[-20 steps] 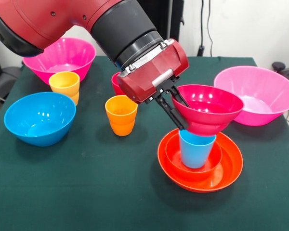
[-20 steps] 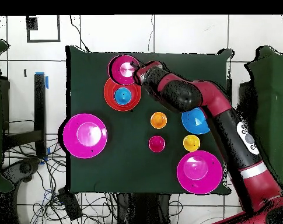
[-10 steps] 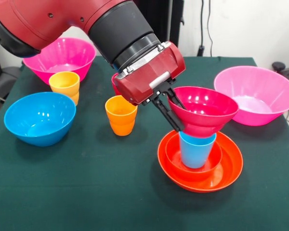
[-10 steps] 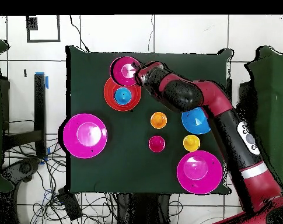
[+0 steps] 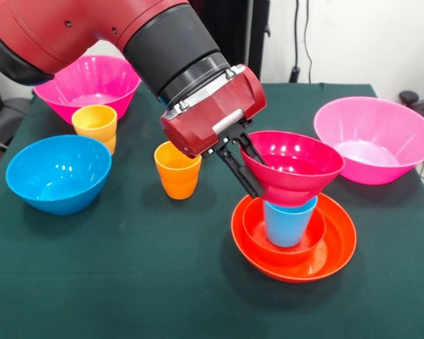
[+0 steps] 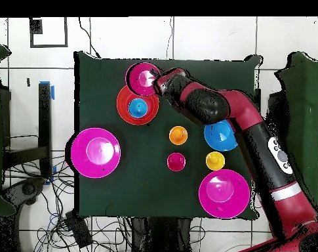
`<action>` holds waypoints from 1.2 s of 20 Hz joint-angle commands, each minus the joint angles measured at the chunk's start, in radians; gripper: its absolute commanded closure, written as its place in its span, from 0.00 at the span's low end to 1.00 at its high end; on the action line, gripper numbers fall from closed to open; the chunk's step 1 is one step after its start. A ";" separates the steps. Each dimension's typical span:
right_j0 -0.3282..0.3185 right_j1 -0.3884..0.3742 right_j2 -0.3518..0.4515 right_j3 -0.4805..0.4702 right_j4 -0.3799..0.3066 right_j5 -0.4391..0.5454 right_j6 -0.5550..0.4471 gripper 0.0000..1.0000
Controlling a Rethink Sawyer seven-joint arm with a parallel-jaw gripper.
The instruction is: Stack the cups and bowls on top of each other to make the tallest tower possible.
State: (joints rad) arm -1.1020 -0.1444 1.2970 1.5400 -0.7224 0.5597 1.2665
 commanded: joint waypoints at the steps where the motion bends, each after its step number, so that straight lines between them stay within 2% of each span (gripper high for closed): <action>1: 0.030 0.034 -0.121 -0.073 -0.075 0.095 -0.350 1.00; 9: 0.026 0.051 -0.135 -0.054 -0.083 0.074 -0.318 1.00; 24: 0.009 0.071 -0.139 -0.031 -0.114 0.053 -0.325 1.00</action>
State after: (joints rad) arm -1.1085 -0.0980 1.2880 1.5398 -0.7480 0.5597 1.2665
